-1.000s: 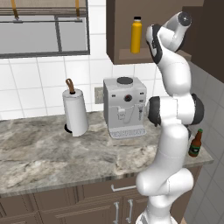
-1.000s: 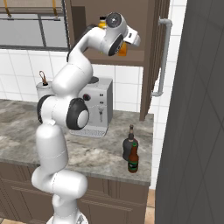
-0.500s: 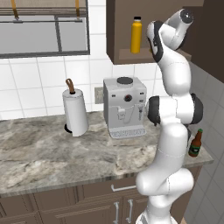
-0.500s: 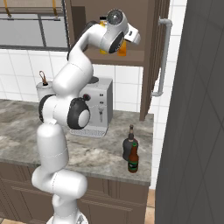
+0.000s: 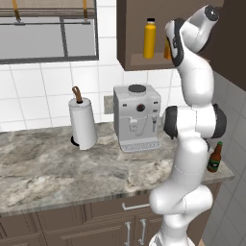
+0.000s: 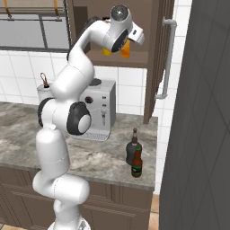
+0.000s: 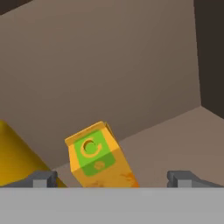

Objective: Sort all alcoholic drinks to one cabinet, and non-alcoholic drinks to the other.

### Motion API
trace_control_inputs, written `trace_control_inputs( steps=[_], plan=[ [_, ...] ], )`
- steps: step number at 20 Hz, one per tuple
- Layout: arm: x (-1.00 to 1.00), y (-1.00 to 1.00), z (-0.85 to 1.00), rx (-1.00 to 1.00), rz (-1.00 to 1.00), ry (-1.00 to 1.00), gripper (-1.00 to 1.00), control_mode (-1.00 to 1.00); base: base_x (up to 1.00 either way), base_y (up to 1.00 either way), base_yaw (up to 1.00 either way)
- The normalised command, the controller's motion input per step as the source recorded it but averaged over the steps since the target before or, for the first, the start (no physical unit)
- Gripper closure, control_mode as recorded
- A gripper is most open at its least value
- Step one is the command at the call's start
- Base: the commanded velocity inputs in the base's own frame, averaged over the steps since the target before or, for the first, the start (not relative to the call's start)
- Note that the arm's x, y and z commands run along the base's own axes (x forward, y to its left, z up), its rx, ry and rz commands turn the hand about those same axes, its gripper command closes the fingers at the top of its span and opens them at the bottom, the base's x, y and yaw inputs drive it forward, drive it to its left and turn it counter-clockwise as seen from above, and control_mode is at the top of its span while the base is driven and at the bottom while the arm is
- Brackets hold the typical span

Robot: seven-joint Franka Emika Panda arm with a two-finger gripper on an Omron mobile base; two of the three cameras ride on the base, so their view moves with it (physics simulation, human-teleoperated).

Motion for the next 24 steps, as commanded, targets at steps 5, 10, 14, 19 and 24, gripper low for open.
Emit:
trace_control_inputs(
  steps=[5, 10, 14, 19, 24],
  plan=[
    [-0.34, 0.00, -0.01, 0.02, 0.00, 0.00, -1.00, -1.00, 0.00, 0.00, 0.00],
    [-0.39, 0.00, -0.06, 0.01, 0.00, 0.00, -1.00, -1.00, 0.00, 0.00, 0.00],
    [-0.44, 0.07, -0.16, 0.01, 0.00, 0.00, -1.00, -1.00, 0.00, 0.00, 0.00],
    [-0.43, 0.06, -0.08, 0.03, 0.00, 0.00, -1.00, -1.00, 0.00, 0.00, 0.00],
    [-0.46, 0.07, 0.00, 0.03, 0.00, 0.00, -1.00, -1.00, 0.00, 0.00, 0.00]
  ],
)
